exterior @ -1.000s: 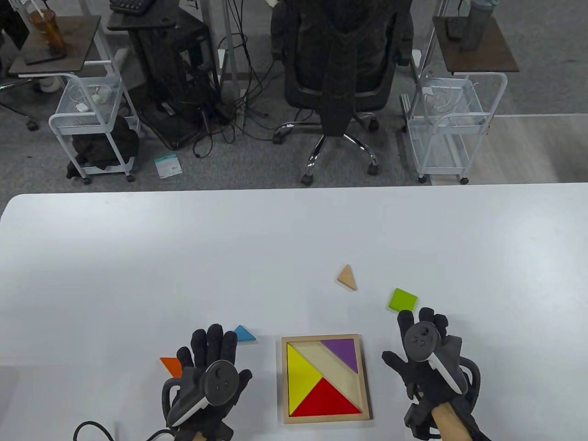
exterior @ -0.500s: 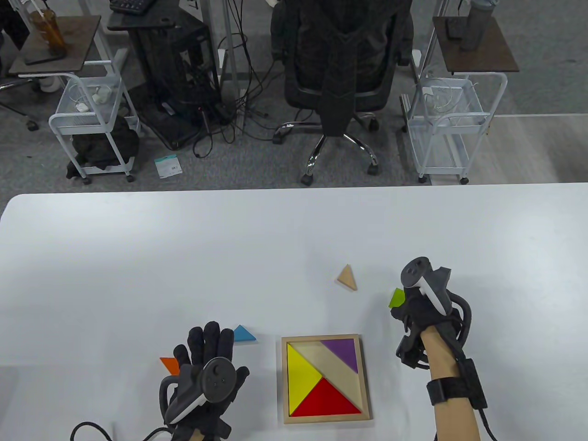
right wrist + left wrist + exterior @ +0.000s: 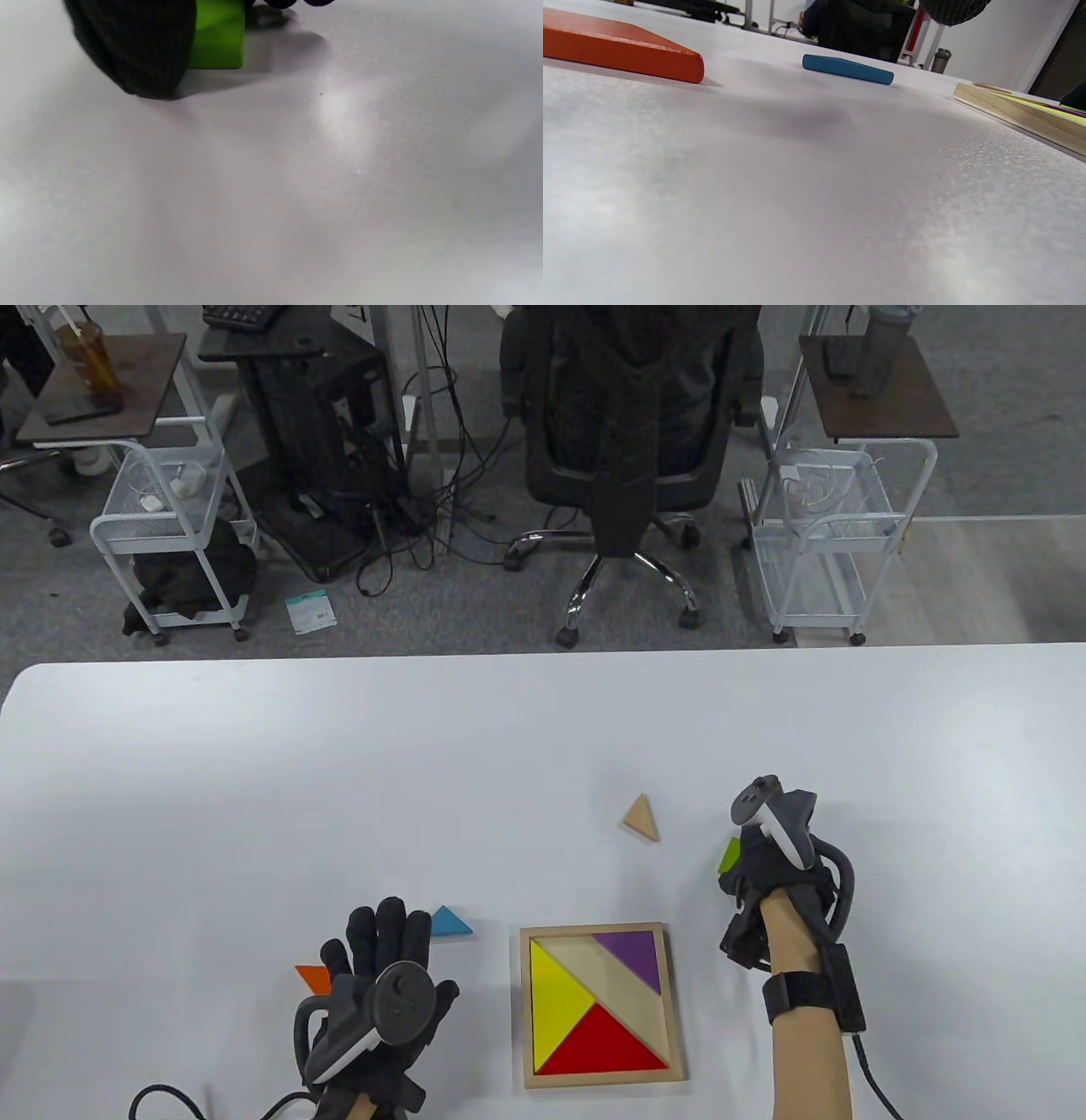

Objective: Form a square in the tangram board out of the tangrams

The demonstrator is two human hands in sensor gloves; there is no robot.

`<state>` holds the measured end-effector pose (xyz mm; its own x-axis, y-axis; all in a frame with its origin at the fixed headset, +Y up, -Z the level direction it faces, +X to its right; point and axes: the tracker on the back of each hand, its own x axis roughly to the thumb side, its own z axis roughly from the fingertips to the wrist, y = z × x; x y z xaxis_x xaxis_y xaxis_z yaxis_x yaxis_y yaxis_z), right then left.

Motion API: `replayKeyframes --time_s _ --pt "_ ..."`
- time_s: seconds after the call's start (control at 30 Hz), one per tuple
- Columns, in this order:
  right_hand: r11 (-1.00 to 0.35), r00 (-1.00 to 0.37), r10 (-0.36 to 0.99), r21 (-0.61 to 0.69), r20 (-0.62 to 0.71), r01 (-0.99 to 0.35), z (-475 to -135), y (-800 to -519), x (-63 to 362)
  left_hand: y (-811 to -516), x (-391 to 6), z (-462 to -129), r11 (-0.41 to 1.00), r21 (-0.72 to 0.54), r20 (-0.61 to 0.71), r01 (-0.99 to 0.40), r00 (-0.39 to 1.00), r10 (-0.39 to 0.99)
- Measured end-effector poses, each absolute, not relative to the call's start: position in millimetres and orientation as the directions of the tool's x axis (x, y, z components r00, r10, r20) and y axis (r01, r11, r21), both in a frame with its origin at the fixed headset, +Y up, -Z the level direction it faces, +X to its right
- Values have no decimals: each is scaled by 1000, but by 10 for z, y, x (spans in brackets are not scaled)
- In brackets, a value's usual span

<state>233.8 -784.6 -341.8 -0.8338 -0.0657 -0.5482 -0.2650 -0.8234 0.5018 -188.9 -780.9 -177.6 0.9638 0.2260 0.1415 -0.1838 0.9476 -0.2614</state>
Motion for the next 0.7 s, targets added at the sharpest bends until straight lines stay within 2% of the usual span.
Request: replayKeyframes --time_s 0.2,0.33,0.4,0.47,0.57,0.7 --pt "-836 -831 -61 484 -552 -260 -3416 -7842 2326 -7814 -1884 -1769 948 -260 145 -182 964 224" --pt "-888 -839 -115 433 -531 -153 -3368 -7795 2266 -7813 -1877 -1766 948 -262 146 -179 964 222" --pt "-906 -880 -52 393 -473 -158 -3283 -7716 2175 -7810 -1879 -1763 948 -263 146 -182 963 225" --pt "-941 -935 41 302 -353 -155 -3124 -7598 2000 -7805 -1884 -1762 947 -260 145 -187 962 230" --pt "-978 -989 52 192 -141 -79 -2750 -7410 1643 -7798 -1887 -1760 947 -254 146 -194 961 236" --pt "-973 -993 108 199 -49 -116 -2242 -7400 1225 -7799 -1884 -1753 948 -252 148 -192 961 234"
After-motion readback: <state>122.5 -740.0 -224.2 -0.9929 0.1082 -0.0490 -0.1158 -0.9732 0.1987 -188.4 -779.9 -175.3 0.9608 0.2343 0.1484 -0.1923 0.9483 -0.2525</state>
